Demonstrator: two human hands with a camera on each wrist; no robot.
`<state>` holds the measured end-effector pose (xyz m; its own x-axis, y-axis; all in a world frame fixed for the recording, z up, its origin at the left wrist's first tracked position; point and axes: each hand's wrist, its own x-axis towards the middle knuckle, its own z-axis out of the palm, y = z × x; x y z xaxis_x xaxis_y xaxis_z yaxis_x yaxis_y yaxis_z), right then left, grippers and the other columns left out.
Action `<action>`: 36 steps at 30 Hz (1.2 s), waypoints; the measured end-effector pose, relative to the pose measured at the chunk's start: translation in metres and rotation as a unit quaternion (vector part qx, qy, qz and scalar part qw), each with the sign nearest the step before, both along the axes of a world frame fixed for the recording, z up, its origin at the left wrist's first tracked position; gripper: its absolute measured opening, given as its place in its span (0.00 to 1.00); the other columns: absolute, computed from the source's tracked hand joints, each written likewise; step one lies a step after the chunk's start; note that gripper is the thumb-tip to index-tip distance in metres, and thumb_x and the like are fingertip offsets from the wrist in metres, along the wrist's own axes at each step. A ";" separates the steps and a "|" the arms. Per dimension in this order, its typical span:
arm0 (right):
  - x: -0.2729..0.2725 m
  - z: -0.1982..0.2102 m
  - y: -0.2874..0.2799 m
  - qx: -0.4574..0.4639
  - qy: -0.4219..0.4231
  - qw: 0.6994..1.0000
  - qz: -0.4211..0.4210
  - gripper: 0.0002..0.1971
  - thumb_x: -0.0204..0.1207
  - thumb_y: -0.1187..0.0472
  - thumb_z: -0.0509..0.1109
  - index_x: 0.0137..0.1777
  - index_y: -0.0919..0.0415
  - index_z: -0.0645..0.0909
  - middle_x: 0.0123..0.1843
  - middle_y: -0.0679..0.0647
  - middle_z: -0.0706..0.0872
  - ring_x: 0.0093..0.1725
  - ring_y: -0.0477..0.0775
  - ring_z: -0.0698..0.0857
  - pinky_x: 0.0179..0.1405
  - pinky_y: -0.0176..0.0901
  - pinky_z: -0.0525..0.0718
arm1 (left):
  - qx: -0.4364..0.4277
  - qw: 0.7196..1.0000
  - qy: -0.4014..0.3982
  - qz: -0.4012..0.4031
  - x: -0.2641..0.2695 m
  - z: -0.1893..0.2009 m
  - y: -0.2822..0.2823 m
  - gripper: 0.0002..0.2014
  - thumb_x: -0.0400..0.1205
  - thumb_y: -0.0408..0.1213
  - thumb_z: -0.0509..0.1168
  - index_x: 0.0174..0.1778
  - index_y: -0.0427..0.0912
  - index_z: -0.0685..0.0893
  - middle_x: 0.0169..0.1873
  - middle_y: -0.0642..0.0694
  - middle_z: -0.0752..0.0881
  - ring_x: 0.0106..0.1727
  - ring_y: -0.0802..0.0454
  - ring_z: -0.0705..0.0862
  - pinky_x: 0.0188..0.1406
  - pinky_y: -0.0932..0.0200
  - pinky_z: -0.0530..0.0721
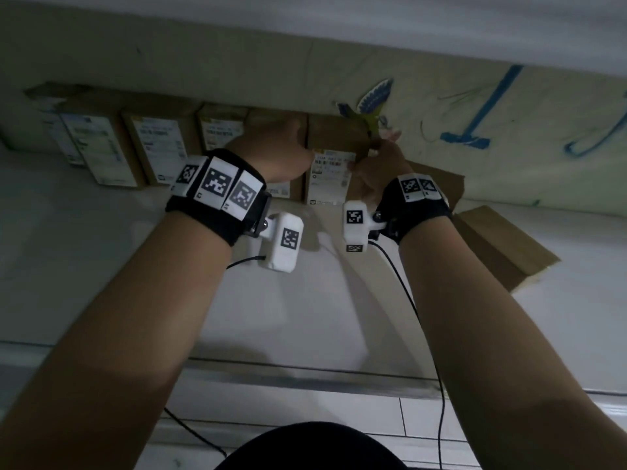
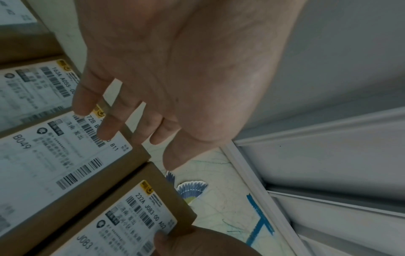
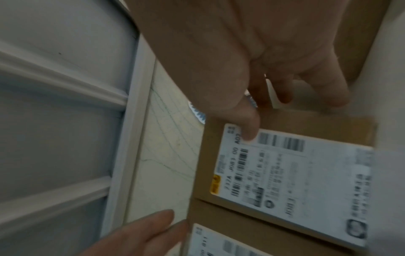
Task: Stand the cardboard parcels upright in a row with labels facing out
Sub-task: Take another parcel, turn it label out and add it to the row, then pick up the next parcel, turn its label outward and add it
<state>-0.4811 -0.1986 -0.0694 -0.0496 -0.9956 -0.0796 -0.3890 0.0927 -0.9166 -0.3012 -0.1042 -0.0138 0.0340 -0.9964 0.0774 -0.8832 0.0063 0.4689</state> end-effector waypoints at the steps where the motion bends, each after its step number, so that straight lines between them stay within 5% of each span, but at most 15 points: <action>1: 0.001 -0.003 -0.003 0.003 -0.011 1.000 -0.008 0.36 0.80 0.65 0.80 0.86 0.55 0.69 0.75 0.59 0.87 0.72 0.66 0.88 0.69 0.69 0.89 | 0.001 1.000 0.001 0.003 0.000 -0.001 0.000 0.25 0.92 0.47 0.59 0.86 0.45 0.71 0.80 0.39 0.79 0.80 0.39 0.77 0.65 0.53 0.73; 4: 0.007 -0.007 0.000 0.007 0.004 1.000 -0.019 0.35 0.81 0.61 0.80 0.85 0.61 0.70 0.75 0.57 0.86 0.72 0.61 0.87 0.72 0.62 0.87 | 0.005 1.000 0.011 0.014 0.002 -0.005 0.000 0.27 0.92 0.48 0.59 0.88 0.46 0.68 0.83 0.39 0.76 0.80 0.39 0.77 0.65 0.52 0.73; 9: 0.020 -0.019 -0.002 0.012 -0.018 1.000 -0.022 0.31 0.75 0.59 0.85 0.75 0.62 0.77 0.70 0.59 0.89 0.63 0.58 0.88 0.64 0.54 0.89 | 0.035 0.999 0.019 -0.020 0.003 -0.005 0.005 0.26 0.93 0.50 0.59 0.88 0.49 0.68 0.85 0.43 0.76 0.82 0.42 0.77 0.64 0.55 0.71; 11: 0.014 -0.044 -0.032 0.017 -0.008 1.000 -0.005 0.43 0.55 0.46 0.92 0.70 0.58 0.82 0.63 0.55 0.93 0.59 0.57 0.92 0.61 0.54 0.91 | 0.057 0.997 0.009 -0.045 0.002 -0.003 0.009 0.28 0.92 0.53 0.59 0.89 0.52 0.67 0.87 0.48 0.74 0.83 0.45 0.76 0.67 0.55 0.72; 14: -0.004 -0.081 -0.077 0.023 0.015 0.999 -0.023 0.70 0.16 0.27 0.87 0.68 0.54 0.83 0.57 0.54 0.94 0.52 0.59 0.95 0.53 0.59 0.95 | 0.048 0.997 0.005 -0.063 0.000 0.000 0.015 0.33 0.92 0.58 0.59 0.92 0.54 0.62 0.89 0.46 0.71 0.84 0.44 0.75 0.74 0.51 0.75; 15: -0.005 -0.070 -0.055 0.030 -0.006 0.999 -0.016 0.70 0.18 0.27 0.88 0.71 0.56 0.82 0.57 0.56 0.94 0.52 0.60 0.95 0.52 0.56 0.95 | 0.046 0.996 0.015 -0.071 -0.002 0.001 0.017 0.33 0.91 0.59 0.59 0.92 0.55 0.62 0.88 0.47 0.72 0.83 0.45 0.76 0.77 0.50 0.76; 16: -0.003 -0.042 -0.013 0.029 -0.028 0.999 -0.006 0.64 0.33 0.30 0.90 0.73 0.59 0.81 0.57 0.56 0.93 0.51 0.58 0.94 0.50 0.48 0.95 | 0.048 0.995 0.031 -0.081 -0.003 0.001 0.018 0.32 0.91 0.60 0.60 0.91 0.56 0.64 0.87 0.49 0.73 0.82 0.47 0.77 0.79 0.48 0.76; 18: 0.003 0.003 0.063 0.051 -0.061 0.997 0.015 0.30 0.76 0.46 0.81 0.70 0.65 0.79 0.47 0.51 0.85 0.42 0.45 0.85 0.37 0.31 0.86 | 0.057 0.990 0.079 -0.104 -0.008 0.000 0.023 0.31 0.89 0.61 0.63 0.88 0.58 0.70 0.83 0.52 0.78 0.80 0.49 0.79 0.82 0.45 0.77; 19: -0.001 0.008 0.084 0.062 -0.078 0.995 0.013 0.14 0.87 0.55 0.72 0.66 0.60 0.76 0.45 0.47 0.80 0.40 0.41 0.79 0.36 0.28 0.82 | 0.060 0.984 0.124 -0.115 -0.011 -0.001 0.028 0.29 0.88 0.62 0.65 0.86 0.59 0.74 0.81 0.54 0.81 0.79 0.51 0.81 0.82 0.44 0.77; 20: -0.007 0.010 0.104 0.056 -0.117 0.991 0.022 0.11 0.91 0.60 0.67 0.70 0.55 0.74 0.48 0.46 0.80 0.41 0.41 0.77 0.42 0.31 0.81 | 0.065 0.973 0.184 -0.121 -0.014 -0.005 0.033 0.27 0.87 0.62 0.66 0.82 0.61 0.78 0.77 0.55 0.84 0.76 0.52 0.83 0.81 0.43 0.79; 23: -0.018 0.010 0.136 0.041 -0.184 0.982 0.027 0.24 0.89 0.57 0.70 0.83 0.58 0.74 0.75 0.56 0.83 0.61 0.50 0.80 0.72 0.55 0.80 | 0.078 0.933 0.330 -0.118 -0.026 -0.020 0.047 0.14 0.82 0.60 0.71 0.64 0.67 0.88 0.67 0.56 0.90 0.68 0.54 0.90 0.78 0.41 0.83; 28: -0.037 0.001 0.155 0.023 -0.177 0.984 0.023 0.17 0.85 0.53 0.73 0.73 0.50 0.82 0.61 0.44 0.89 0.56 0.37 0.87 0.53 0.39 0.81 | 0.118 0.910 0.368 -0.153 -0.053 -0.040 0.061 0.13 0.87 0.56 0.68 0.66 0.63 0.88 0.65 0.57 0.92 0.68 0.54 0.90 0.73 0.47 0.84; 33: -0.059 -0.011 0.157 -0.007 -0.164 0.985 -0.062 0.24 0.82 0.52 0.76 0.77 0.53 0.78 0.67 0.51 0.88 0.66 0.50 0.86 0.68 0.49 0.83 | 0.119 0.904 0.389 -0.135 -0.069 -0.053 0.062 0.16 0.89 0.52 0.68 0.72 0.53 0.86 0.64 0.53 0.91 0.67 0.52 0.90 0.76 0.43 0.84; 36: -0.068 -0.019 0.150 -0.004 -0.139 0.987 -0.074 0.31 0.78 0.46 0.77 0.80 0.50 0.78 0.70 0.51 0.87 0.67 0.53 0.85 0.63 0.49 0.82 | 0.108 0.900 0.408 -0.114 -0.072 -0.058 0.059 0.18 0.89 0.51 0.69 0.73 0.50 0.85 0.63 0.52 0.90 0.67 0.50 0.89 0.78 0.40 0.83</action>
<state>-0.5491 -0.0488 -0.0888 -0.1724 -0.9797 -0.1027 -0.1047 0.1218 -0.9870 -0.3737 -0.0448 -0.0722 -0.2155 -0.9735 -0.0764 -0.2326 -0.0248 0.9722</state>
